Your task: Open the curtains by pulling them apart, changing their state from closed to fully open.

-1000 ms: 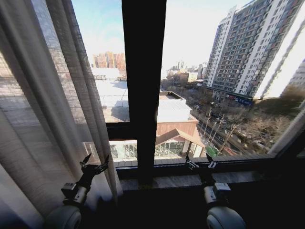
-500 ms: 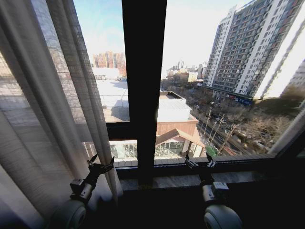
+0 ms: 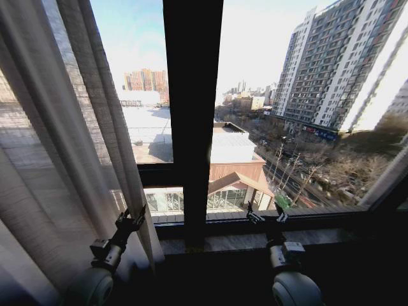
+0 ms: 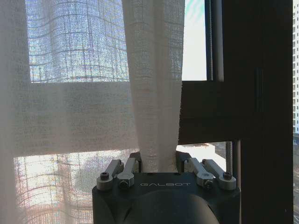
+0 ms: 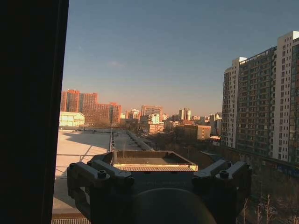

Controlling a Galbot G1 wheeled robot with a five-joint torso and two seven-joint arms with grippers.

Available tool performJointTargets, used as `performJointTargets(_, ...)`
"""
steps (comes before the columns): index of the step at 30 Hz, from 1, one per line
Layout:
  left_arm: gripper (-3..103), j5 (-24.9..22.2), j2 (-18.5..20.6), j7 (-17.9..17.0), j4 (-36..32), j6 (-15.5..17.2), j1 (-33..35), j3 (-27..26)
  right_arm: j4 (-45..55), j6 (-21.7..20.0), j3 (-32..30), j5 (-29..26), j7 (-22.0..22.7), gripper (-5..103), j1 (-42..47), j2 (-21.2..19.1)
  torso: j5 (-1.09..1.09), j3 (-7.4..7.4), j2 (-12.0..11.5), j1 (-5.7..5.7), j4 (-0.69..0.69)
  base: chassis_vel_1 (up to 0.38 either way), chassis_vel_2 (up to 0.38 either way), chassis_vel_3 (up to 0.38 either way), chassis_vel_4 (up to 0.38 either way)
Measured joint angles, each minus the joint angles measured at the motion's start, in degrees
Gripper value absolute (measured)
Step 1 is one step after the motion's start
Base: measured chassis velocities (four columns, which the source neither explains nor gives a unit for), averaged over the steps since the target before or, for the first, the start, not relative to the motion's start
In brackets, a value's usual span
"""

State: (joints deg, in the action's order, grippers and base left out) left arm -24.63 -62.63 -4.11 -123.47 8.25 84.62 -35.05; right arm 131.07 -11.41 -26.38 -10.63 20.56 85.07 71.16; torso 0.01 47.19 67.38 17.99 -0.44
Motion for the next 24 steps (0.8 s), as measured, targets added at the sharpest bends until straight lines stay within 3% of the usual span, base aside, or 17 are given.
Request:
performJointTargets(3, 25, -0.19, 0.03, 0.01, -0.16, -0.16, 0.30, -0.65, -0.27, 0.02, 0.06, -0.08, -0.08, 100, -0.24, -0.31, 0.00, 0.00, 0.00, 0.00, 0.00, 0.000, 0.000, 0.000, 0.000)
performJointTargets(5, 25, -0.29, 0.07, 0.01, -0.30, -0.16, 0.37, -0.81, -0.34, 0.10, 0.14, -0.12, -0.10, 100, -0.30, -0.34, 0.00, 0.00, 0.00, 0.00, 0.00, 0.000, 0.000, 0.000, 0.000)
performJointTargets(6, 8, -0.58, 0.07, 0.01, -0.78, -0.15, 0.91, -1.29, -0.37, 0.40, 0.76, -0.17, -0.18, 100, -0.33, -0.26, 0.00, 0.00, 0.00, 0.00, 0.00, 0.000, 0.000, 0.000, 0.000)
performJointTargets(8, 1, -0.61, -0.10, 0.01, -1.06, -0.19, 1.35, -1.53, -0.31, 0.45, 0.96, -0.10, -0.20, 100, -0.24, -0.09, 0.00, 0.00, 0.00, 0.00, 0.00, 0.000, 0.000, 0.000, 0.000)
performJointTargets(24, 0, -0.62, -1.19, -0.09, -3.32, -0.23, 3.01, -2.71, 1.50, -1.31, 0.98, 1.77, -1.12, 100, 1.14, -0.61, 0.00, 0.00, 0.00, 0.00, 0.00, 0.000, 0.000, 0.000, 0.000)
